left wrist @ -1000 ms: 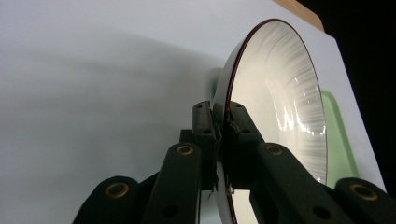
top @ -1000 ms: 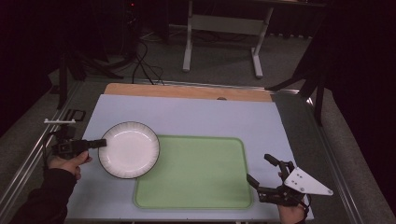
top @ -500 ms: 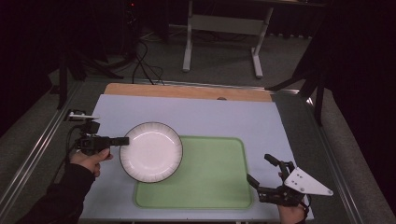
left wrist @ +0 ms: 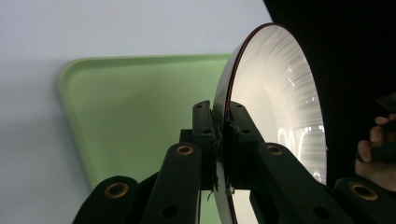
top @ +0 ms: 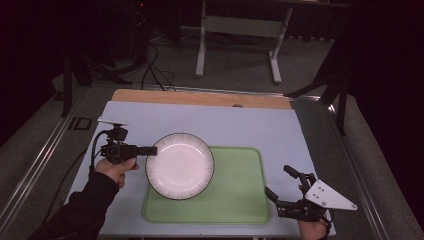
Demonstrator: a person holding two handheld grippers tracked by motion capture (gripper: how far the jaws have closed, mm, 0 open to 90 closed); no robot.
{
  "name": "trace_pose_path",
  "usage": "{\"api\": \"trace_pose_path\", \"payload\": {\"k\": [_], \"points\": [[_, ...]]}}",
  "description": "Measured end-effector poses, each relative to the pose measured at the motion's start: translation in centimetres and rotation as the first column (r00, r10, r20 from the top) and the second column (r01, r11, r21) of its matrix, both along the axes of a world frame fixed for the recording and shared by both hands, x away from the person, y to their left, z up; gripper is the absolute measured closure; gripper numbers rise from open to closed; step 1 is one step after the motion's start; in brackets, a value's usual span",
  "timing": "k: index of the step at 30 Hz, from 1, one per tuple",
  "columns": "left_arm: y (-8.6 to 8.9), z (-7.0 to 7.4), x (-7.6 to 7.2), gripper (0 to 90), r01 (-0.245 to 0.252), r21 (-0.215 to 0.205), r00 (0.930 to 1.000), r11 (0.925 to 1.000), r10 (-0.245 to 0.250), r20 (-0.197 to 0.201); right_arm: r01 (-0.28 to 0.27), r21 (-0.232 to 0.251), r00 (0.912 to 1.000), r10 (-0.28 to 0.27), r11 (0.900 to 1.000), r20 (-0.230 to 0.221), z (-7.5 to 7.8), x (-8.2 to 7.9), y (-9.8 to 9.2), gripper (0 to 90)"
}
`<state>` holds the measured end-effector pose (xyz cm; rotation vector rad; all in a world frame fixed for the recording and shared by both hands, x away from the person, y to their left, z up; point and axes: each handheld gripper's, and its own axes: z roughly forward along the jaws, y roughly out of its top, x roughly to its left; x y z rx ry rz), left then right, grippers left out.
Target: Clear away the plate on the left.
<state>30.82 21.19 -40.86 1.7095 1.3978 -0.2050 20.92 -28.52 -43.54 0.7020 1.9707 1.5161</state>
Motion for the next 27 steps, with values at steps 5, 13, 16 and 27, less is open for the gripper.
{"api": "trace_pose_path", "payload": {"k": [5, 13, 16, 27], "points": [[-1.4, 0.3, 0.4, 84.9, 0.028, -0.002, 0.9996, 0.9996, -0.028, 0.006, -0.001, -0.002, 1.0, 0.001, 1.0, 0.0, 0.0, 0.0, 0.0, 13.6], [-3.5, 0.2, 1.0, 84.8, 0.081, 0.009, 0.9966, 0.9966, -0.082, 0.011, 0.002, -0.001, 1.0, -0.002, 1.0, 0.002, 0.0, 0.0, 0.0, 13.6], [-4.2, 0.1, 1.2, 84.6, 0.097, 0.014, 0.9953, 0.9952, -0.097, 0.007, 0.003, -0.003, 1.0, -0.003, 1.0, 0.003, 0.0, 0.0, 0.0, 13.6], [-6.5, -1.5, 2.1, 84.6, 0.134, 0.019, 0.9909, 0.9908, -0.134, -0.013, 0.0, -0.003, 1.0, 0.0, 1.0, -0.002, 0.0, 0.0, 0.0, 13.6]]}}
